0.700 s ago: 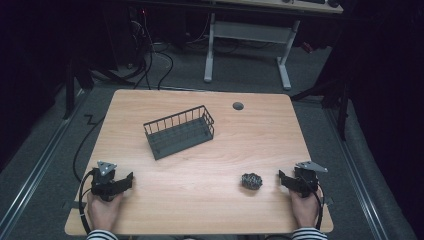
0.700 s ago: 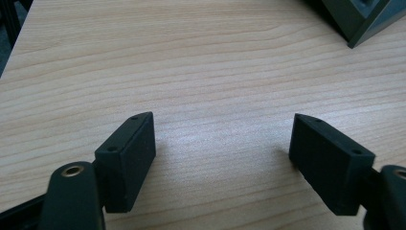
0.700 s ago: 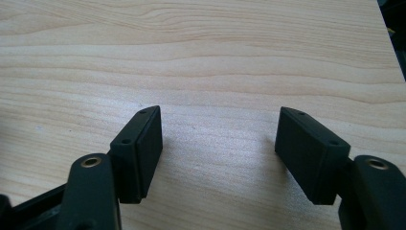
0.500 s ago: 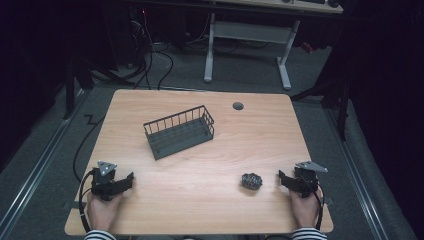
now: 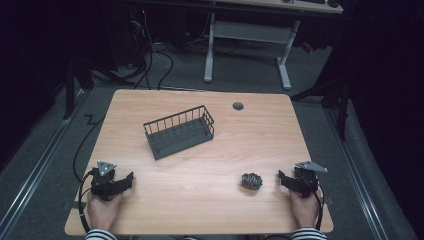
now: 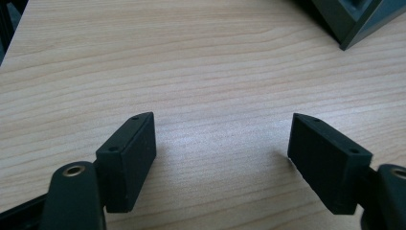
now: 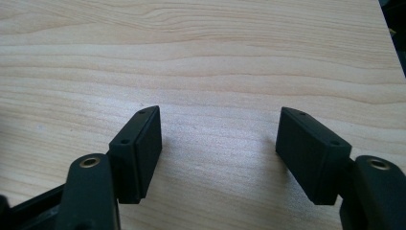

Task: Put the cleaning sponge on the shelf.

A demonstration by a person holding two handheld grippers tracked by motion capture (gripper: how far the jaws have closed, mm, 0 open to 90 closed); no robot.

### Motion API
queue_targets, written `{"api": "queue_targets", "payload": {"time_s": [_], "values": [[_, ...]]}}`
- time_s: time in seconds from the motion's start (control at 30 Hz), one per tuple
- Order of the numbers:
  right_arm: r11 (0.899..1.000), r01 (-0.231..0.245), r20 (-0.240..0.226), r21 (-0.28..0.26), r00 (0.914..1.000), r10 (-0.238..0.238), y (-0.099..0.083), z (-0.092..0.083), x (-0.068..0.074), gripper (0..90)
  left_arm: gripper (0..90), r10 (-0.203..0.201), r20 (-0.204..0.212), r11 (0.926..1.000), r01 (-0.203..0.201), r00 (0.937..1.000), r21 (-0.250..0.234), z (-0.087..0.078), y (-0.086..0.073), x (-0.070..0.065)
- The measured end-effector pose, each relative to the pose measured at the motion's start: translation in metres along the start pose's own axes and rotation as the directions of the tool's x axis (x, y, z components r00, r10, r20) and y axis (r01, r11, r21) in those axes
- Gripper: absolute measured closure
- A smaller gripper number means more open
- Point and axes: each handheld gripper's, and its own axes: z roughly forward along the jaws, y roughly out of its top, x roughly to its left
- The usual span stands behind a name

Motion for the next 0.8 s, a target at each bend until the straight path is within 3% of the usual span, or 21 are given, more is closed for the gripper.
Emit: {"api": "queue_targets", "payload": {"time_s": [0.17,0.27,0.37,0.8], "values": [[1.000,0.001,-0.002,-0.001,1.0000,-0.001,0.000,0.000,0.000,32.7,26.8,-0.007,0.020,1.0000,0.007,0.9998,-0.005,-0.002,0.002,0.000],[1.000,0.003,-0.002,-0.001,1.0000,-0.003,0.000,0.000,0.000,32.7,31.7,-0.026,0.063,0.9997,0.026,0.9977,0.001,-0.004,0.005,0.000],[1.000,0.003,-0.002,-0.002,1.0000,-0.003,0.000,0.000,0.000,32.7,29.9,-0.044,0.088,0.9990,0.044,0.9952,0.001,-0.006,0.009,0.001],[1.000,0.005,-0.003,0.001,1.0000,-0.005,0.000,0.000,0.000,32.0,24.8,-0.047,0.135,0.9986,0.050,0.9898,-0.020,-0.013,0.027,-0.004]]}}
